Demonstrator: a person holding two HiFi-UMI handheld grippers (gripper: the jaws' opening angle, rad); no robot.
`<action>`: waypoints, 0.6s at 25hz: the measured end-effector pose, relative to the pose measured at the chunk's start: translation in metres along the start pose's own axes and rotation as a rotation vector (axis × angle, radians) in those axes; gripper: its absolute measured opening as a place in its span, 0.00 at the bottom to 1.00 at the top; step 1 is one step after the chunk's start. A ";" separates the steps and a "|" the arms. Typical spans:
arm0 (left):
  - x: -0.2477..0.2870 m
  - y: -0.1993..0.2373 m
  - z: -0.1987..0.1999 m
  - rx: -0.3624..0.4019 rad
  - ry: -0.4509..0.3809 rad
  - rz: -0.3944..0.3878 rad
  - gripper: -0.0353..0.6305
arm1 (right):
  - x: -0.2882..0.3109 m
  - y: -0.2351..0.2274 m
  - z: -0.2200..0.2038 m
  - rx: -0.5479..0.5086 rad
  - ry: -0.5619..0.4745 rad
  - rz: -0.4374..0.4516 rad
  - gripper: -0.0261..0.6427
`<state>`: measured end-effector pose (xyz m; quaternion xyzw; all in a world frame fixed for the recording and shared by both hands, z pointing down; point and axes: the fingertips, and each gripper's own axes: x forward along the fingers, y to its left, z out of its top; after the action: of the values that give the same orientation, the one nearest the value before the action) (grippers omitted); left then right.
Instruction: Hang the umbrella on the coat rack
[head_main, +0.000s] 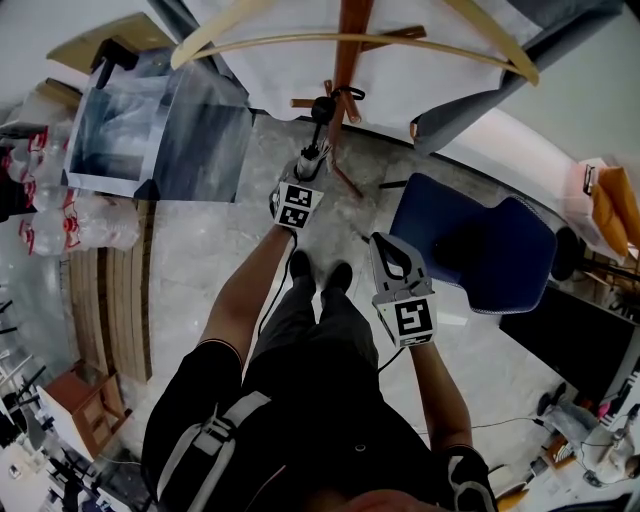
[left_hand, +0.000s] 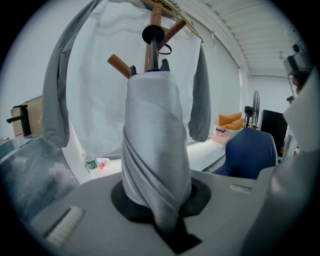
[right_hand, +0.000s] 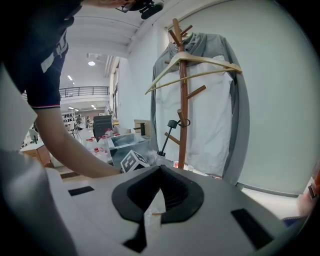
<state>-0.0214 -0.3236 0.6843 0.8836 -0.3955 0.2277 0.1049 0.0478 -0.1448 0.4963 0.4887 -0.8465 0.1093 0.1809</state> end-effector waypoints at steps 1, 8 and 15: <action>0.002 0.002 0.000 -0.002 -0.004 0.005 0.13 | 0.000 0.000 -0.001 0.000 0.004 0.000 0.04; 0.014 0.008 -0.010 -0.010 -0.003 0.025 0.13 | 0.005 0.000 -0.006 -0.001 0.022 0.007 0.04; 0.024 0.011 -0.027 0.004 -0.014 0.038 0.14 | 0.012 0.001 -0.012 0.002 0.025 0.019 0.04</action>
<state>-0.0242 -0.3369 0.7193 0.8776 -0.4125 0.2245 0.0959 0.0437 -0.1488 0.5124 0.4796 -0.8486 0.1177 0.1898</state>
